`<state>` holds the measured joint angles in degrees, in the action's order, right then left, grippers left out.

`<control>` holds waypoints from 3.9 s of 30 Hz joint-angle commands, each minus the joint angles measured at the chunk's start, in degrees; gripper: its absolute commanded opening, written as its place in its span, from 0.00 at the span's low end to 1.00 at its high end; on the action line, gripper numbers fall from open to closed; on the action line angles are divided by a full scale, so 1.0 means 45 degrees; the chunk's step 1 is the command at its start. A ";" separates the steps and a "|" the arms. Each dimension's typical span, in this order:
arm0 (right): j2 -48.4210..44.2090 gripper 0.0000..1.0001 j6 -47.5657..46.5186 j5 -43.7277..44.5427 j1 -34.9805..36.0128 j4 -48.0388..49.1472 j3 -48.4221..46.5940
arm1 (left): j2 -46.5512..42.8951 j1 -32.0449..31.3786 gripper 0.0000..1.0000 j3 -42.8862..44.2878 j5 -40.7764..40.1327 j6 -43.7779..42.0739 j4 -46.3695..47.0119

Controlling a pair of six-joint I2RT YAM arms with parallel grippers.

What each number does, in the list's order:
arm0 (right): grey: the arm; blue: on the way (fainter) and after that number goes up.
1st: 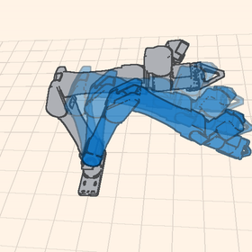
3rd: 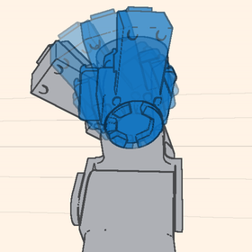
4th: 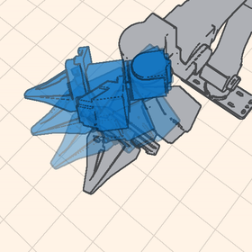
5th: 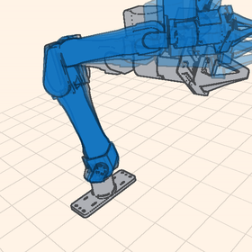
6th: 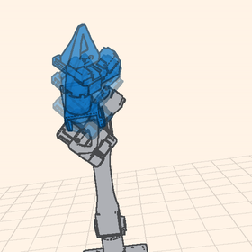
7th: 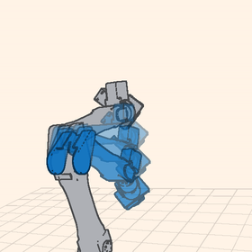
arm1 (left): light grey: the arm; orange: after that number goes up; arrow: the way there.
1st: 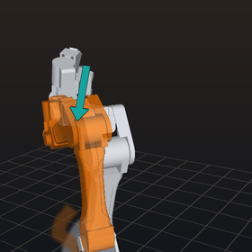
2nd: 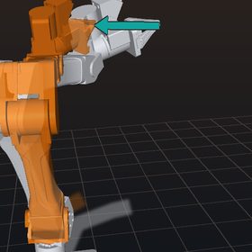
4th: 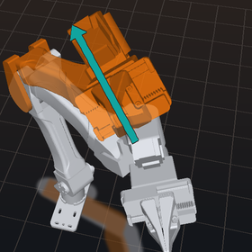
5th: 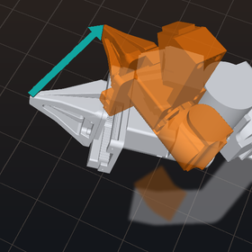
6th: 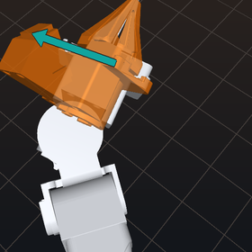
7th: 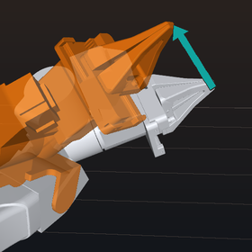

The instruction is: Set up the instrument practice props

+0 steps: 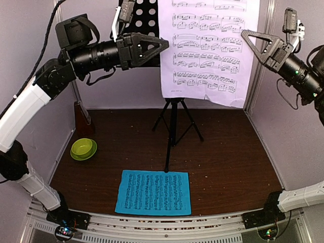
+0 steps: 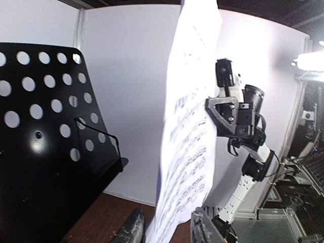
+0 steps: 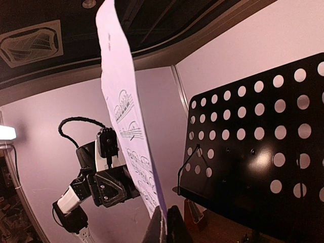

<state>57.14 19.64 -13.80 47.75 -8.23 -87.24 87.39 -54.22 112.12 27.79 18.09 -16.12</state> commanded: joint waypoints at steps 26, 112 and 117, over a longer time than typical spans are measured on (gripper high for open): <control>0.4279 0.00 -0.1292 0.3014 -0.2241 0.0640 -0.5041 | 0.0878 0.0311 0.44 0.3602 -1.1300 -0.1569 -0.3970; 0.7652 0.00 -0.2838 -0.0078 -0.2487 0.1673 -0.7890 | 0.0194 0.2822 0.00 -0.2105 -0.2775 0.1375 0.5200; 0.8073 0.00 -0.3468 -0.1415 -0.2376 0.1838 -0.8113 | 0.0010 0.2960 0.00 -0.2578 -0.2200 0.1352 0.5449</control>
<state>92.16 7.77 -13.74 36.38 -1.43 -121.78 89.54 -41.39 101.84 13.76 25.91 2.13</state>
